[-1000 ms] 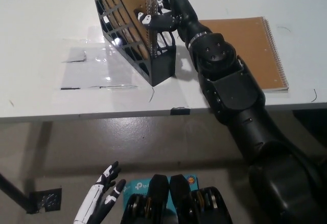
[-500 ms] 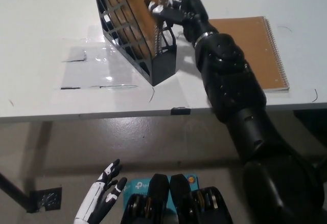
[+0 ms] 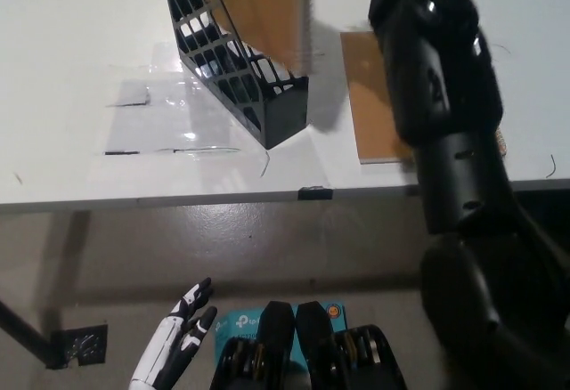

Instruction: Use the right hand to pick up a book from the book holder on the left side and put it on another book on the right side

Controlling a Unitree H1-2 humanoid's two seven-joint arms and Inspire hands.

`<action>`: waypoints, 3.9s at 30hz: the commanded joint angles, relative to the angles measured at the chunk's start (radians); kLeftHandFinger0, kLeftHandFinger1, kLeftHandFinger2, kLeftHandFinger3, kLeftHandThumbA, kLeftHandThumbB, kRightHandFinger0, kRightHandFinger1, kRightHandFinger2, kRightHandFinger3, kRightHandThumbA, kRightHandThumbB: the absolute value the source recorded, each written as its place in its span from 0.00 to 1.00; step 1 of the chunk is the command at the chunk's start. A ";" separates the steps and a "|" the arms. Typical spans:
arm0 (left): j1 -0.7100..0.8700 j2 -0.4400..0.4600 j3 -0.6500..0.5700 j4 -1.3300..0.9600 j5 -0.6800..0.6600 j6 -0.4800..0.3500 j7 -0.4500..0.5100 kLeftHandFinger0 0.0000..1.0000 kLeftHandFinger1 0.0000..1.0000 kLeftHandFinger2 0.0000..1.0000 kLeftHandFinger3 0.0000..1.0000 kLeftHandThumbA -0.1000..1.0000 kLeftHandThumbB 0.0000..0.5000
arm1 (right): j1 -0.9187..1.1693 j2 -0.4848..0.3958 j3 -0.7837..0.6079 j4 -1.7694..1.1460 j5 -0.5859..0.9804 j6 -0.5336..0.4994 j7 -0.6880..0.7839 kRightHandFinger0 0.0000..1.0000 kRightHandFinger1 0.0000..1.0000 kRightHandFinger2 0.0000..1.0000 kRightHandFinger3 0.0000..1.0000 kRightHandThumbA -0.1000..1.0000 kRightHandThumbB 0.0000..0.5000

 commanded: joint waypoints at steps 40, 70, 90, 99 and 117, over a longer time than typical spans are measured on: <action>0.030 0.001 -0.002 0.014 -0.035 -0.061 -0.012 0.82 0.89 0.95 0.99 0.89 0.18 | 0.045 -0.278 -0.106 -0.048 0.280 0.214 0.008 0.00 0.36 0.81 1.00 0.00 0.13; 0.036 -0.006 -0.002 0.006 -0.018 -0.069 0.005 0.82 0.90 0.95 0.98 0.90 0.17 | 0.024 -0.354 -0.007 0.596 0.130 -0.173 -0.019 0.00 0.40 0.81 0.93 0.00 0.15; 0.035 -0.010 -0.004 0.001 -0.013 -0.060 0.005 0.81 0.89 0.95 0.99 0.91 0.19 | -0.190 -0.438 -0.011 0.629 0.126 -0.175 -0.059 0.00 0.49 0.90 1.00 0.00 0.18; 0.038 -0.008 -0.008 -0.012 0.004 -0.058 0.008 0.79 0.88 0.94 0.98 0.92 0.18 | -0.159 -0.414 0.019 0.648 0.104 -0.154 -0.049 0.00 0.43 0.92 1.00 0.00 0.18; -0.013 -0.004 0.006 -0.004 -0.012 -0.065 0.005 0.82 0.89 0.94 0.98 0.92 0.23 | 0.060 -0.454 0.187 0.021 0.081 -0.109 0.252 1.00 1.00 1.00 1.00 0.76 0.76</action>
